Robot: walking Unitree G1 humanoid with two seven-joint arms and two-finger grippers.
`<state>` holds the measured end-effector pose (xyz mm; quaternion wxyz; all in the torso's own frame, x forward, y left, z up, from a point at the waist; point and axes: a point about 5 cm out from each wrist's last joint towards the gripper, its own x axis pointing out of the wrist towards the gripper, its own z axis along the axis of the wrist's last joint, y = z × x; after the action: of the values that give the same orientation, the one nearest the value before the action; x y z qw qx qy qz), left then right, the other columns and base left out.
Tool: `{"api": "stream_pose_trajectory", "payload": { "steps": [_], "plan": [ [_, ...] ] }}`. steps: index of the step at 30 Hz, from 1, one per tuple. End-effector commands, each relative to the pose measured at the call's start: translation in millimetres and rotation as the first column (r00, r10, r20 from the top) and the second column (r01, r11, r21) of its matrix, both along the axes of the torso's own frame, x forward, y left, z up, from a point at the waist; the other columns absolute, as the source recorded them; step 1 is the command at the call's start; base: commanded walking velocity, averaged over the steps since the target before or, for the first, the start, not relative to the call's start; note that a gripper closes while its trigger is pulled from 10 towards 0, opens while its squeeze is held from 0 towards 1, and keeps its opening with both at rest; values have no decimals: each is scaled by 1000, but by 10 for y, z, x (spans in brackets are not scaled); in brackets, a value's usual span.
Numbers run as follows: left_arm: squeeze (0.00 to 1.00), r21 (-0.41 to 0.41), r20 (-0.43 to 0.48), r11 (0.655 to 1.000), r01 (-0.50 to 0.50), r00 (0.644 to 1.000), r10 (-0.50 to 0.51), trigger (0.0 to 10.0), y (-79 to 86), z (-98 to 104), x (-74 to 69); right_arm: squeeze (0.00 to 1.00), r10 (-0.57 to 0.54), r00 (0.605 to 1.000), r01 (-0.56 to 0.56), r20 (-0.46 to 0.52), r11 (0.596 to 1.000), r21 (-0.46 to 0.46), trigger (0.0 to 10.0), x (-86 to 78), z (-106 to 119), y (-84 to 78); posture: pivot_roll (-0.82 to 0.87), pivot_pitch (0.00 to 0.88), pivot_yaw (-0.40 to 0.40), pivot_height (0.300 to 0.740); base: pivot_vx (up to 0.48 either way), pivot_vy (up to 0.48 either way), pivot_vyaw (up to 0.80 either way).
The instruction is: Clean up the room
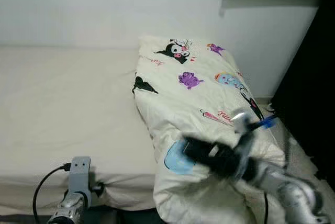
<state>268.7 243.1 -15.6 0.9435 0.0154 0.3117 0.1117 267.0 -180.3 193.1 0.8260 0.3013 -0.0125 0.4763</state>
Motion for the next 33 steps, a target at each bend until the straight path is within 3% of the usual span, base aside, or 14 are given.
{"api": "stream_pose_trajectory", "payload": {
  "steps": [1,5,6,8,11,14,17,19,20,22,23,27,30,33],
  "plan": [
    [0,212,489,958,-194,870,68,10000,509,1219,679,0,-178,982,180,-61,984,22,10000,107,-56,-213,32,0,3,490,0,0,0],
    [0,473,209,880,-46,976,-61,10000,626,1151,671,0,-347,928,340,-135,938,-72,10000,214,-186,-384,33,0,7,490,0,0,0],
    [0,545,-119,785,295,954,-275,10000,537,881,575,0,-389,906,376,-167,920,-106,10000,238,-249,-425,36,0,6,490,0,0,0],
    [0,484,-384,661,573,818,-428,10000,471,614,403,0,-409,895,391,-180,911,-129,10000,244,-285,-438,38,0,4,490,0,0,0],
    [0,16,-777,454,891,296,-555,10000,543,132,-222,0,-428,882,399,-198,901,-170,10000,247,-339,-446,39,0,4,490,0,0,0],
    [0,-201,-801,383,901,74,-594,10000,632,79,-461,0,-428,882,401,-198,901,-166,10000,248,-322,-443,38,0,5,490,0,0,0],
    [0,-257,-795,345,903,6,-607,10000,656,90,-506,0,-433,880,407,-197,899,-159,10000,252,-304,-444,38,0,4,490,0,0,0],
    [0,-303,-717,266,915,-35,-696,10000,565,145,-462,0,-449,872,426,-194,892,-150,10000,257,-284,-477,35,0,5,490,0,0,0],
    [0,-302,-377,113,947,-10,-926,10000,138,422,-257,0,-475,862,458,-179,880,-127,10000,247,-233,-565,35,0,5,490,0,0,0],
    [0,-302,-377,113,947,-10,-926,10000,138,422,-257,0,-475,862,458,-179,880,-127,10000,247,-233,-565,35,0,5,490,0,0,0],
    [0,-243,26,-34,970,-29,-999,10000,-258,899,-115,0,-497,853,491,-159,868,-78,10000,226,-154,-673,38,0,1,490,0,0,0],
    [0,-31,703,-235,972,-146,-696,10000,-599,1945,-30,0,-575,806,584,-142,811,29,10000,194,7,-950,34,0,3,490,0,0,0],
    [0,22,788,-279,960,-188,-586,10000,-596,2142,-58,0,-608,782,618,-137,786,34,10000,175,33,-1058,34,0,3,490,0,0,0],
    [0,66,836,-146,987,-135,-532,10000,-602,2186,111,0,-652,747,660,-133,750,30,10000,152,53,-1173,32,0,5,490,0,0,0]
  ]
}}
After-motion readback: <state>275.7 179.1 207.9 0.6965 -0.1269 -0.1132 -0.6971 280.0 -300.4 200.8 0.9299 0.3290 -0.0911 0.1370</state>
